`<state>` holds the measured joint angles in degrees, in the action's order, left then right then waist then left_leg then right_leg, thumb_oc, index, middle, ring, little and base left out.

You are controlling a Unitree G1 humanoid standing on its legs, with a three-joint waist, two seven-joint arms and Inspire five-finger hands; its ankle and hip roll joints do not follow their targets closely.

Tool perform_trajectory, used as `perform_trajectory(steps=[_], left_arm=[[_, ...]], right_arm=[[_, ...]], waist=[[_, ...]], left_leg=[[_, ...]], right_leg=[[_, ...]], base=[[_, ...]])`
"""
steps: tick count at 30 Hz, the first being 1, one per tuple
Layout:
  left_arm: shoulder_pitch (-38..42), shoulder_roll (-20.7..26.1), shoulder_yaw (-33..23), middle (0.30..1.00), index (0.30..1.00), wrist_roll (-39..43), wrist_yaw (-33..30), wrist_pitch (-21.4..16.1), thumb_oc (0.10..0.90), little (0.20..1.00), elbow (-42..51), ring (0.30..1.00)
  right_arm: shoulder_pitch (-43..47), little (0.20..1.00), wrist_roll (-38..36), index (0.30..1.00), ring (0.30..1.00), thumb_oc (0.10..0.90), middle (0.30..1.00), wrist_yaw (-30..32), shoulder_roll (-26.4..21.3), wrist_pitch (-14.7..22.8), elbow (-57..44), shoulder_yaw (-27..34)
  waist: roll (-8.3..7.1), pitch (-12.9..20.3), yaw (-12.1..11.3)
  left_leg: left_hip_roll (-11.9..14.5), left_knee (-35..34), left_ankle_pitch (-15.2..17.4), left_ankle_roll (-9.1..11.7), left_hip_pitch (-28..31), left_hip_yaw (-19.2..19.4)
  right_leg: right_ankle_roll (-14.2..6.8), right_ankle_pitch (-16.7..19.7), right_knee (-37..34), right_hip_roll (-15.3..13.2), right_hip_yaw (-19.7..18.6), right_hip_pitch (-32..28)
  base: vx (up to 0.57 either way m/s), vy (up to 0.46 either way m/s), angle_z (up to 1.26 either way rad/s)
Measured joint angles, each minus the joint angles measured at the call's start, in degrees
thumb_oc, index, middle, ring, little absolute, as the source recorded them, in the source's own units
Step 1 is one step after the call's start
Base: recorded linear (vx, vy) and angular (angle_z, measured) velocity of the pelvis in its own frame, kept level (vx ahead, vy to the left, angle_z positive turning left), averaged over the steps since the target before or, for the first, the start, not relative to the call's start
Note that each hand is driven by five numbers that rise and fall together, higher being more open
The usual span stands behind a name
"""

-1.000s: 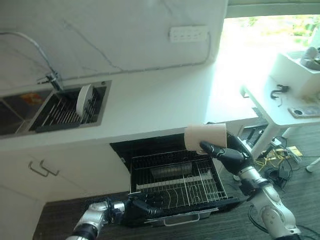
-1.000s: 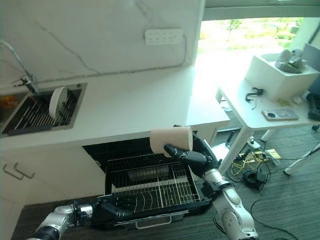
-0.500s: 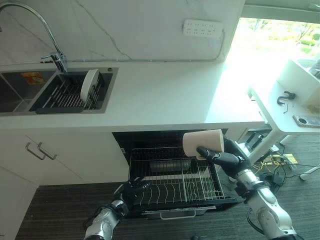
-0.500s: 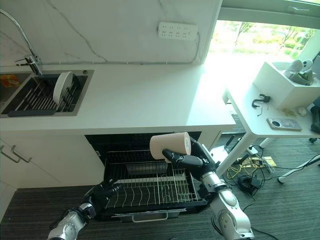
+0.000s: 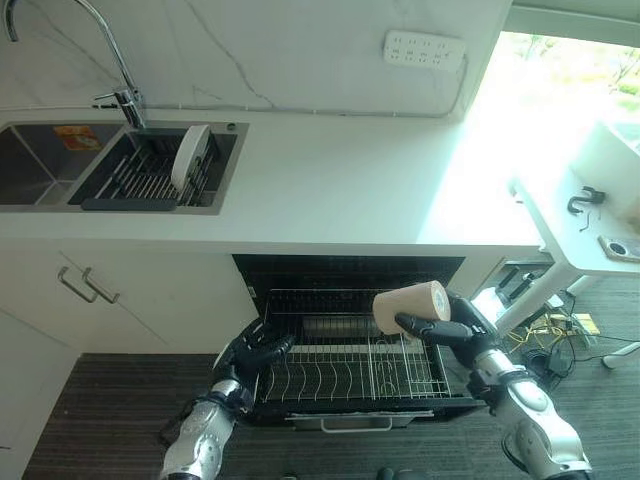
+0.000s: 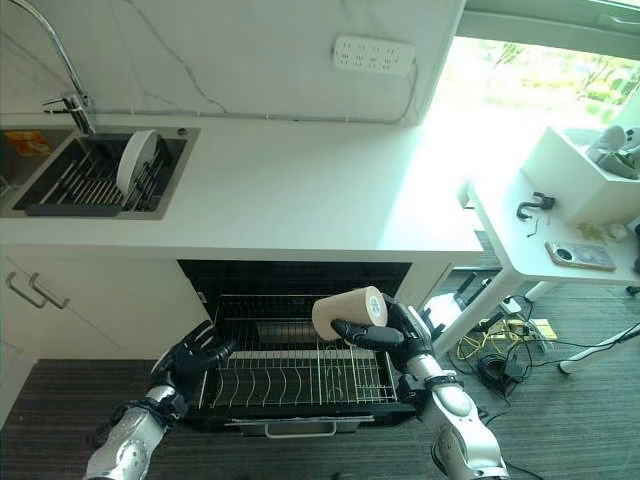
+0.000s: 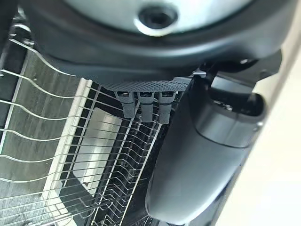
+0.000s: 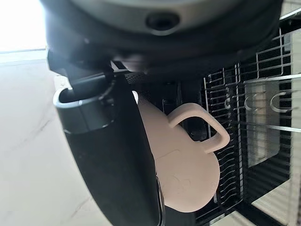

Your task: Place the dishes in the dishwasher.

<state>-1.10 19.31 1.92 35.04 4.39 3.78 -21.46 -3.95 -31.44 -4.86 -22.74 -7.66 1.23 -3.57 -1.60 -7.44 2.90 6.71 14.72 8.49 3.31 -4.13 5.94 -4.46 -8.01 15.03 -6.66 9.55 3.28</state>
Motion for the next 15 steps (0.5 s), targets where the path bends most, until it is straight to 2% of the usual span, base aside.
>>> perform_trajectory(steps=[5,7,10,15], left_arm=[[2.6,5.1,3.7,0.900,0.900,-7.7,-0.5,2.9,0.800,0.900,1.2,0.900],[3.5,5.1,4.2,0.900,0.900,-9.5,-0.8,3.8,0.800,0.900,0.4,0.900],[6.4,4.3,7.5,0.900,0.900,-11.1,-1.7,5.9,0.800,0.900,-5.3,0.900],[7.2,3.5,11.4,0.900,0.900,-14.3,-1.6,8.4,0.800,0.900,-14.3,0.900]], right_arm=[[0.6,0.300,2.1,0.300,0.300,0.400,0.300,2.3,-2.4,-1.3,2.1,0.0],[0.8,0.300,2.1,0.300,0.300,0.400,0.300,2.4,-2.4,-1.4,3.3,0.0],[1.7,0.300,2.2,0.300,0.300,0.400,0.300,3.3,-2.4,-1.7,6.0,-0.1],[3.4,0.300,2.2,0.300,0.300,0.400,0.300,3.7,-4.0,-2.0,6.5,-0.1]], waist=[[0.94,-0.9,0.1],[1.03,-1.0,0.2],[1.03,-1.0,0.3],[1.01,-1.0,2.0]], left_leg=[[0.0,0.0,0.0,0.0,0.4,0.0],[0.0,0.0,0.0,0.0,0.5,0.0],[0.0,0.0,0.0,0.0,0.8,0.1],[0.2,-0.1,0.0,0.0,1.3,0.7]], right_leg=[[0.0,0.0,0.0,0.0,0.0,-0.4],[0.0,0.0,0.0,0.0,0.0,-0.5],[0.0,0.0,0.0,0.0,-0.1,-0.7],[0.1,0.1,0.1,0.2,-0.9,-0.7]], base=[[0.03,-0.019,0.00],[0.03,-0.027,0.00],[0.04,-0.025,-0.02],[0.06,-0.017,-0.04]])
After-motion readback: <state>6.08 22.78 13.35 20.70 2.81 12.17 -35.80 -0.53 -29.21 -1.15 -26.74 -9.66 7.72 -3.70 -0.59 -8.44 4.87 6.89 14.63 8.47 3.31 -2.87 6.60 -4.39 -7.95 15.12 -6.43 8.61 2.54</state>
